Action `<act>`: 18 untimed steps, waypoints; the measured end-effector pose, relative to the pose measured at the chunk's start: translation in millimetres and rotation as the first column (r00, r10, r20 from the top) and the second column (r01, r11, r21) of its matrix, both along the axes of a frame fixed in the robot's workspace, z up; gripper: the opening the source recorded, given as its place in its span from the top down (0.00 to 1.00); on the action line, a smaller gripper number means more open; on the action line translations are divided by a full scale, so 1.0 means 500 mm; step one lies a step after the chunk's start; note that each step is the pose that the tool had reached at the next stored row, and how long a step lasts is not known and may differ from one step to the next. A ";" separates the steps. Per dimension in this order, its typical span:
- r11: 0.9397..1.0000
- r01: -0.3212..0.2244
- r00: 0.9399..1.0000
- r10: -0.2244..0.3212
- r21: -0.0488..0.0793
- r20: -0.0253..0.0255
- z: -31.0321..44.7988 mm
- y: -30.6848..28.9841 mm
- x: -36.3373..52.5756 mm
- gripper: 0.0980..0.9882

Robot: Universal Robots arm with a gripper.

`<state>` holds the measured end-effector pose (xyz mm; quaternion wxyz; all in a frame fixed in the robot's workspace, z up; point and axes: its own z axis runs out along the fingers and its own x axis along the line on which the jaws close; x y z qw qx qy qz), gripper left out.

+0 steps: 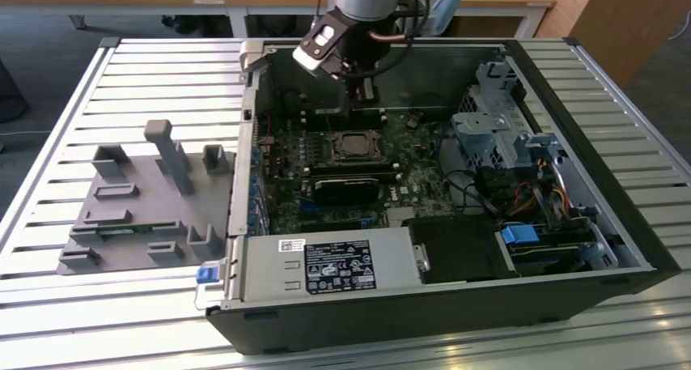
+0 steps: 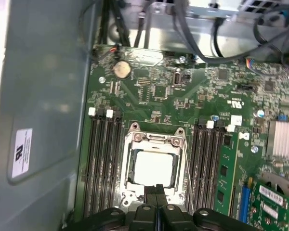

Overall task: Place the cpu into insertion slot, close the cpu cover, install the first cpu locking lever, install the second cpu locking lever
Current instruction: 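Install the first cpu locking lever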

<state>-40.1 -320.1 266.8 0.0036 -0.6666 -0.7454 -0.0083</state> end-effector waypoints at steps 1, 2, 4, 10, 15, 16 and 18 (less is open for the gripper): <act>1.000 -0.018 1.000 0.018 0.000 0.000 0.000 0.000 0.000 0.99; 0.999 -0.036 0.999 0.036 0.000 0.000 0.000 0.000 0.000 0.99; 0.997 -0.071 0.997 0.071 -0.001 0.000 0.000 0.000 0.000 0.99; 0.990 -0.144 0.990 0.144 -0.001 0.000 0.000 0.000 0.000 0.99; 0.975 -0.223 0.975 0.223 -0.001 0.000 0.000 0.000 0.000 0.99; 0.971 -0.240 0.971 0.240 -0.001 0.000 0.000 0.000 0.000 0.99; 0.962 -0.272 0.962 0.272 -0.001 0.000 0.000 0.000 0.000 0.99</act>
